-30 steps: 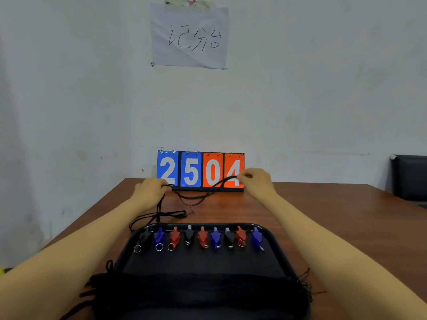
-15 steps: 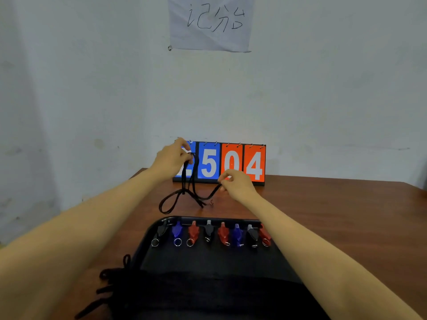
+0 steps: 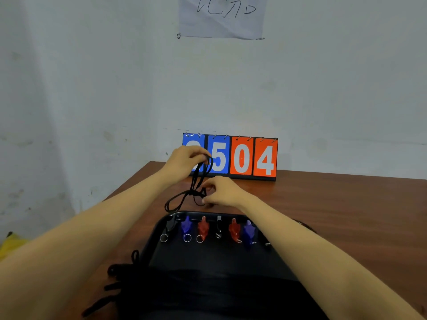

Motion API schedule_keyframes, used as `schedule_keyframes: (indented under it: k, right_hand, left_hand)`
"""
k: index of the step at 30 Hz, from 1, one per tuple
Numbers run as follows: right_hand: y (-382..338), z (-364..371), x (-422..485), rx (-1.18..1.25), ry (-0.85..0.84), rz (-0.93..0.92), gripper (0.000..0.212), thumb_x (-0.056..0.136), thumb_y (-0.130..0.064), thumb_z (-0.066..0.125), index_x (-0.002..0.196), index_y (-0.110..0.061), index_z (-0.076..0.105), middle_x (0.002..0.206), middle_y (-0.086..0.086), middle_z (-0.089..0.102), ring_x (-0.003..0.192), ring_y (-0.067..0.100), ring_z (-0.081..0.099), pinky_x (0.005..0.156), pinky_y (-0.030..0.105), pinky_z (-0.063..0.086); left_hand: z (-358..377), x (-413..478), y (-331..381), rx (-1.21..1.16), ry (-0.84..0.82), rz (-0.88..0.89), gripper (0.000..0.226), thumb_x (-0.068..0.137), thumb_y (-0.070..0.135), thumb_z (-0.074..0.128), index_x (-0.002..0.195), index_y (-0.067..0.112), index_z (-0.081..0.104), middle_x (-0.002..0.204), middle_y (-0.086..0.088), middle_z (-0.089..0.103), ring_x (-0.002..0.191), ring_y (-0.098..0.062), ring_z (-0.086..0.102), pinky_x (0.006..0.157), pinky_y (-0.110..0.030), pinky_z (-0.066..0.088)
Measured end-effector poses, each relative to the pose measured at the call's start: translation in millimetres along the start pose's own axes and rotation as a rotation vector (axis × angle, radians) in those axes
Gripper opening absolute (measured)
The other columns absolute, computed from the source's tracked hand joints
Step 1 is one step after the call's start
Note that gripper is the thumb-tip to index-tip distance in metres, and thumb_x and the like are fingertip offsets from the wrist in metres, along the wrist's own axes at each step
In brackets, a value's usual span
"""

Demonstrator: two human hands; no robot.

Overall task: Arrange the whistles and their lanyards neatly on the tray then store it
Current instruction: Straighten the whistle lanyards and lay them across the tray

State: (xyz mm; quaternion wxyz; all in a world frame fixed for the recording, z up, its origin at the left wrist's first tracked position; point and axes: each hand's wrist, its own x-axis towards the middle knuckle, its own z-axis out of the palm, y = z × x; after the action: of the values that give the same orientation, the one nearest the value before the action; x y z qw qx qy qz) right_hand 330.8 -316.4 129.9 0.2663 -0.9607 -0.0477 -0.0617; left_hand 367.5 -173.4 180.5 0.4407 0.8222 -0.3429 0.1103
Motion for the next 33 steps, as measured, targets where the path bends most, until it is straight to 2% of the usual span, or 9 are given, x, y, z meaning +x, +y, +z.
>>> schedule_keyframes:
  k: [2, 7, 10, 13, 17, 21, 24, 30, 33]
  right_hand:
    - [-2, 8, 6, -0.006, -0.024, -0.013, 0.047, 0.077, -0.019, 0.074, 0.120, -0.006, 0.060, 0.115, 0.007, 0.063, 0.089, 0.017, 0.059, 0.067, 0.017, 0.044]
    - [-2, 22, 16, -0.056, 0.068, -0.021, 0.019, 0.087, -0.016, 0.062, 0.101, -0.005, 0.070, 0.105, 0.009, 0.069, 0.093, 0.022, 0.062, 0.081, 0.032, 0.049]
    - [1, 12, 14, 0.010, 0.190, 0.005, 0.020, 0.091, -0.019, 0.058, 0.100, -0.006, 0.072, 0.103, 0.006, 0.070, 0.083, 0.017, 0.060, 0.077, 0.029, 0.049]
    - [6, -7, 11, 0.067, 0.355, 0.057, 0.022, 0.092, -0.020, 0.057, 0.095, -0.004, 0.072, 0.100, 0.008, 0.071, 0.082, 0.018, 0.060, 0.079, 0.029, 0.050]
    - [19, -28, 6, -0.018, 0.602, 0.132, 0.024, 0.094, -0.016, 0.053, 0.098, -0.003, 0.073, 0.095, 0.011, 0.071, 0.083, 0.022, 0.065, 0.073, 0.028, 0.051]
    - [33, -44, -1, -0.080, 0.697, 0.195, 0.023, 0.093, -0.012, 0.053, 0.096, 0.001, 0.072, 0.093, 0.015, 0.070, 0.083, 0.025, 0.064, 0.074, 0.028, 0.053]
    - [41, -57, -5, -0.064, 0.758, 0.249, 0.024, 0.091, -0.009, 0.051, 0.090, 0.003, 0.072, 0.091, 0.019, 0.070, 0.090, 0.032, 0.064, 0.075, 0.037, 0.053]
    - [51, -72, -19, -0.055, 0.737, 0.337, 0.024, 0.091, -0.008, 0.051, 0.084, 0.005, 0.071, 0.088, 0.020, 0.069, 0.085, 0.033, 0.065, 0.071, 0.031, 0.049]
    - [48, -71, -23, -0.116, 0.544, 0.339, 0.021, 0.086, -0.008, 0.059, 0.103, 0.001, 0.070, 0.103, 0.016, 0.069, 0.097, 0.028, 0.063, 0.081, 0.032, 0.051]
  left_hand:
    - [2, -1, 1, -0.033, 0.000, 0.001, 0.022, 0.095, 0.013, 0.049, 0.104, 0.012, 0.068, 0.099, -0.001, 0.068, 0.095, -0.011, 0.061, 0.079, -0.009, 0.043]
    - [2, -5, -12, 0.018, -0.004, -0.011, 0.019, 0.094, 0.013, 0.050, 0.101, 0.014, 0.068, 0.092, 0.003, 0.067, 0.089, -0.008, 0.060, 0.075, -0.009, 0.042]
    - [-4, -9, -37, 0.275, -0.058, -0.048, 0.019, 0.094, 0.019, 0.053, 0.104, 0.016, 0.068, 0.092, 0.004, 0.067, 0.096, -0.013, 0.061, 0.083, -0.026, 0.050]
    - [-9, -15, -58, 0.446, -0.097, -0.132, 0.021, 0.093, 0.025, 0.053, 0.108, 0.021, 0.068, 0.106, 0.000, 0.069, 0.105, -0.020, 0.060, 0.091, -0.041, 0.049]
    - [-12, -23, -65, 0.594, -0.063, -0.153, 0.026, 0.096, 0.028, 0.048, 0.114, 0.022, 0.065, 0.108, 0.001, 0.069, 0.104, -0.021, 0.061, 0.094, -0.038, 0.046]
    - [-21, -21, -65, 0.668, 0.064, -0.124, 0.028, 0.097, 0.023, 0.045, 0.117, 0.020, 0.064, 0.115, -0.003, 0.067, 0.108, -0.025, 0.058, 0.092, -0.036, 0.042]
    - [-27, -20, -65, 0.738, 0.070, -0.127, 0.028, 0.096, 0.018, 0.044, 0.116, 0.021, 0.064, 0.115, -0.003, 0.067, 0.111, -0.025, 0.056, 0.094, -0.034, 0.034]
    - [-25, -29, -68, 0.792, -0.004, -0.185, 0.027, 0.096, 0.018, 0.044, 0.114, 0.022, 0.064, 0.105, -0.003, 0.069, 0.103, -0.024, 0.059, 0.096, -0.036, 0.034]
    - [-22, -28, -60, 0.663, 0.036, -0.220, 0.025, 0.094, 0.020, 0.048, 0.111, 0.020, 0.067, 0.110, -0.004, 0.068, 0.103, -0.026, 0.059, 0.086, -0.035, 0.042]
